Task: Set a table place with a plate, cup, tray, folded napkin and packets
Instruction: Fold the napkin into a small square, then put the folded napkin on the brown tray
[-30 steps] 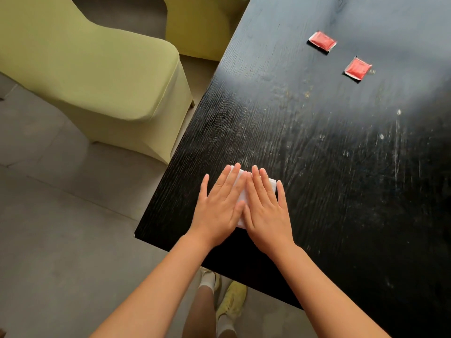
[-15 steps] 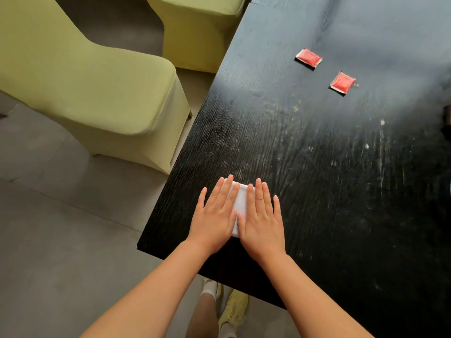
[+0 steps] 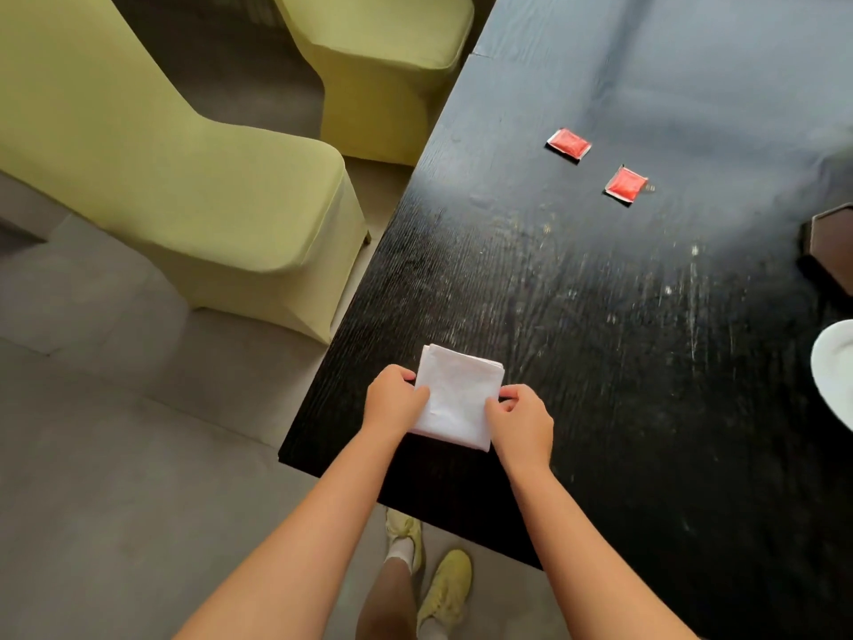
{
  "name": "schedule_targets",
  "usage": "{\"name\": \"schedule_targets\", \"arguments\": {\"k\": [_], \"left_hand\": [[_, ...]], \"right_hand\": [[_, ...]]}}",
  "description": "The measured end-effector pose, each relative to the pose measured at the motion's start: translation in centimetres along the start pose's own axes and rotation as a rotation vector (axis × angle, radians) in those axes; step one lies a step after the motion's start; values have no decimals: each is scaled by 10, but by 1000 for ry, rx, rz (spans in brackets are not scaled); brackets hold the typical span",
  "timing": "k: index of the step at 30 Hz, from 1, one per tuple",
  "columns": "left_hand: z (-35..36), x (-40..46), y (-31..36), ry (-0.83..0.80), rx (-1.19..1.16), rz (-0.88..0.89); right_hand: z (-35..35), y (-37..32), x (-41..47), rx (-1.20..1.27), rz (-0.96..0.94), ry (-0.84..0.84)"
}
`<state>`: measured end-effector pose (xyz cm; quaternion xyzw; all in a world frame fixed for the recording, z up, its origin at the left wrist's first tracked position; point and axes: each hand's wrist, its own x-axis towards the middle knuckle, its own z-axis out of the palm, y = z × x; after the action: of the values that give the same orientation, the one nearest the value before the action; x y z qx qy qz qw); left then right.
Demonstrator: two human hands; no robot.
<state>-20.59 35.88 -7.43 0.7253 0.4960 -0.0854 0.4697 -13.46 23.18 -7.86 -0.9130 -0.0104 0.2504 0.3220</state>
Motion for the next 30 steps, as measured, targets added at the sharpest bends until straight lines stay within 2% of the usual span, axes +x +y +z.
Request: {"name": "schedule_targets", "arguments": {"k": [5,11,16,18,21,30], "left_hand": [[2,-2,2,-83,-67,-41],[1,-18,12,-86,-203,-34],[-12,-33,36,-346,-325,-61],[-19,-43,47,-420,-367,-38],[-27,-62,71,-438,-449,30],[-41,-119,147,-577,-577,158]], "right_hand": [[-5,-3,-1,3,24,3],[-32,-6,-4,225,80,-98],[-73,-11,-11,408,48,-147],[-95,-14,-17,455,22,-164],[-129,-19,-28,538,-12,-161],[-221,-29,-57,688,-87,-49]]}}
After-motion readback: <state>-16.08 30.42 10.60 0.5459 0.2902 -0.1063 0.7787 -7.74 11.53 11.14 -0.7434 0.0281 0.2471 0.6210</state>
